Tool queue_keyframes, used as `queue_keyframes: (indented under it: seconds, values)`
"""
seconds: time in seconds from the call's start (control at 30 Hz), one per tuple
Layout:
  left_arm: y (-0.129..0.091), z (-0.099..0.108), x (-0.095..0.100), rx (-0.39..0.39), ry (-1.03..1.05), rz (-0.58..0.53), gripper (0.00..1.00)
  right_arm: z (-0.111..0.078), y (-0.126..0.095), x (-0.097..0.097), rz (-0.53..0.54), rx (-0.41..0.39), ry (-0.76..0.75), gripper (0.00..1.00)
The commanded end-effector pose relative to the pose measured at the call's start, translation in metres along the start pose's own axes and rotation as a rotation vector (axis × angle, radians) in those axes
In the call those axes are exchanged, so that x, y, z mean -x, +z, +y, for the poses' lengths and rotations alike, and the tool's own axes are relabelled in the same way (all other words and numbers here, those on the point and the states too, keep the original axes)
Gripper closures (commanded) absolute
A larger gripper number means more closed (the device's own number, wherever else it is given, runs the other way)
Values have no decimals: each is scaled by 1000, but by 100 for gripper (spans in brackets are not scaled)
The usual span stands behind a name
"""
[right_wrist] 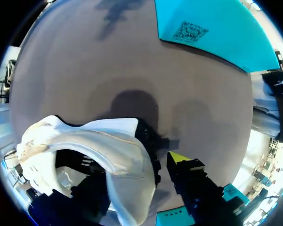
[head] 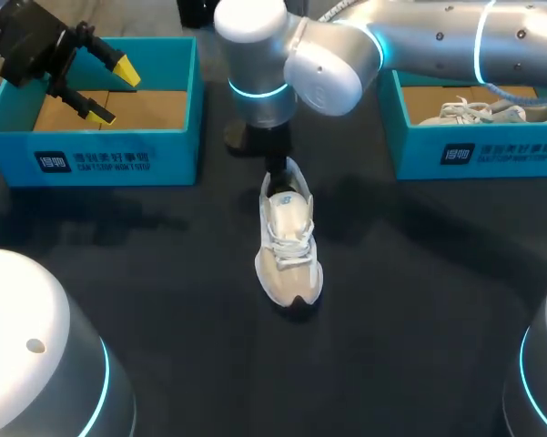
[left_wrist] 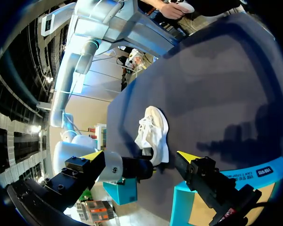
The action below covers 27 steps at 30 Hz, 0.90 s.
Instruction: Take the shoe out of the shoebox, open the shoe tongue, remove and reinsert the insole, then place the shoe into the shoebox
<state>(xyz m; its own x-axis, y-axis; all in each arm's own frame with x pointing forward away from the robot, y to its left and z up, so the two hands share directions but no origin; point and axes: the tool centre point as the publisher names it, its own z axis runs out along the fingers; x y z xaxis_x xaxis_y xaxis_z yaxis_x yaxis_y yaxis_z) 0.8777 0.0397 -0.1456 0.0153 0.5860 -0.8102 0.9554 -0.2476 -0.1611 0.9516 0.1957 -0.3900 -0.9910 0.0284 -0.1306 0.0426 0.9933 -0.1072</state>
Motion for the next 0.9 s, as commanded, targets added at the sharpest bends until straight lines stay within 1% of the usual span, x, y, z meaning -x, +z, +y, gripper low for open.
queue_keyframes:
  seconds: [0.03, 0.1, 0.17, 0.2, 0.23, 0.27, 0.4, 0.5, 0.77, 0.9]
  values:
    - [-1, 0, 0, -1, 0, 3, 0, -4, 3, 4, 13, -6, -2, 59]
    - [-1, 0, 0, -1, 0, 3, 0, -6, 5, 4, 20, -12, 4, 62]
    - [-1, 0, 0, -1, 0, 3, 0, -6, 5, 3, 21, -9, 11, 72]
    - [-1, 0, 0, -1, 0, 3, 0, -7, 5, 2, 23, -9, 13, 82]
    - [-1, 0, 0, -1, 0, 3, 0, -7, 5, 1, 24, -10, 15, 96]
    - [-1, 0, 0, -1, 0, 3, 0, -8, 5, 0, 27, -8, 23, 100]
    - [-1, 0, 0, -1, 0, 3, 0, -9, 1, -5, 29, -7, 43, 100]
    - [-1, 0, 0, -1, 0, 3, 0, -14, -4, -8, 38, -7, 65, 100]
    - [-1, 0, 0, -1, 0, 3, 0, -7, -50, -15, 40, 31, 68, 100]
    - [-1, 0, 0, -1, 0, 3, 0, -2, -72, -18, 19, 24, 34, 100]
